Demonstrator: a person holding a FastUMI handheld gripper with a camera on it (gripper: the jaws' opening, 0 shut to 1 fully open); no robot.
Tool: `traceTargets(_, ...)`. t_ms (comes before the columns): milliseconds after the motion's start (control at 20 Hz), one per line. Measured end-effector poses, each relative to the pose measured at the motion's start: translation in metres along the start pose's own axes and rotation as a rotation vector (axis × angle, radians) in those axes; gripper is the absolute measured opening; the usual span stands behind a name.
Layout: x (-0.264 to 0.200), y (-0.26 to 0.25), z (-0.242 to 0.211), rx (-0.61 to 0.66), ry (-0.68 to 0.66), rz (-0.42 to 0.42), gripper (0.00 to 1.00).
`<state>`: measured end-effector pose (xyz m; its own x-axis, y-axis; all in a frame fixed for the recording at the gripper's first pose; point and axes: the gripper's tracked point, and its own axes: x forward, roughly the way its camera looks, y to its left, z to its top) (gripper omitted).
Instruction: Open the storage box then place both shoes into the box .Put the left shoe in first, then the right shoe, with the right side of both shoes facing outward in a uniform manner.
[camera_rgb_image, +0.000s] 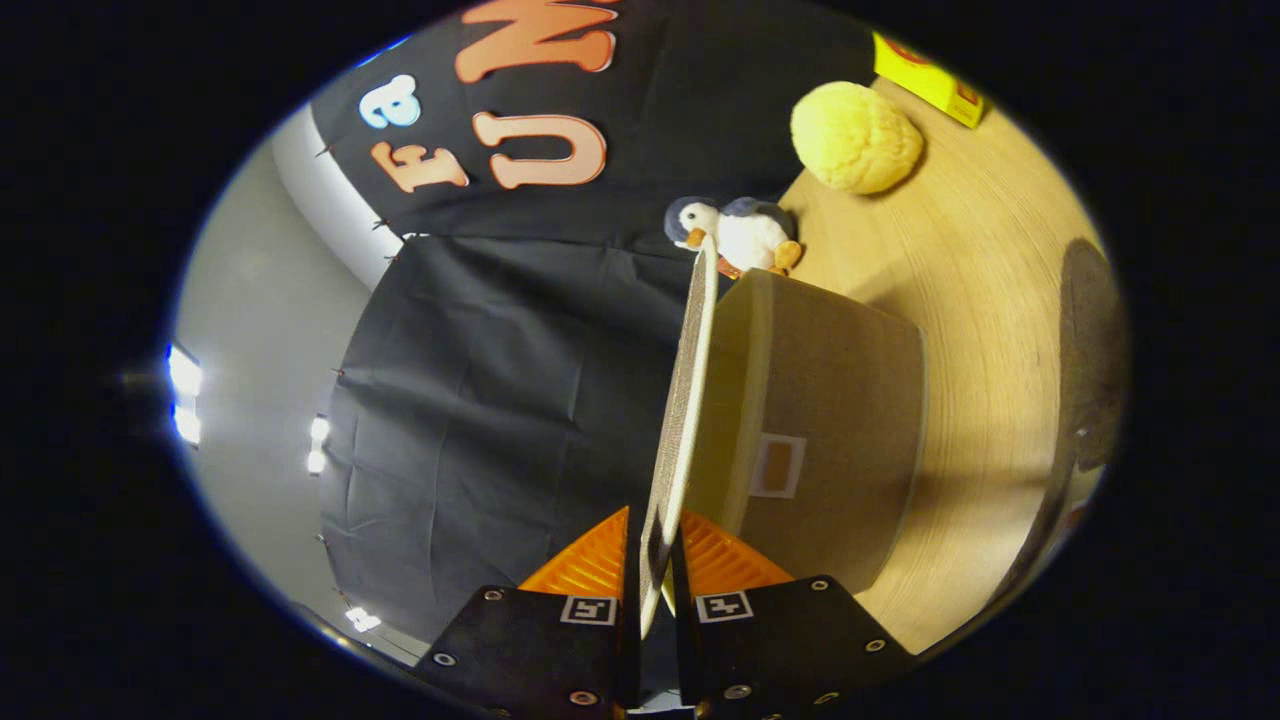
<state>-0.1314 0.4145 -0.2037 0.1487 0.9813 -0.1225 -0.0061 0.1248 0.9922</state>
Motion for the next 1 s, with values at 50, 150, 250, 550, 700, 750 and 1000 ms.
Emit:
traceTargets(50, 0.001, 0.011, 0.004, -0.018, -0.006, 0.002, 0.11)
traceTargets(150, 0.012, 0.03, 0.007, -0.061, -0.003, -0.01, 0.08)
traceTargets(250, 0.024, 0.054, 0.01, -0.095, 0.008, -0.014, 0.08)
traceTargets(550, 0.099, 0.11, 0.009, -0.204, 0.044, -0.05, 0.1)
traceTargets(700, 0.145, 0.129, 0.001, -0.213, 0.076, -0.043, 0.11)
traceTargets(750, 0.163, 0.13, 0.0, -0.208, 0.077, -0.043, 0.11)
traceTargets(1000, 0.232, 0.129, -0.022, -0.19, 0.107, -0.075, 0.11)
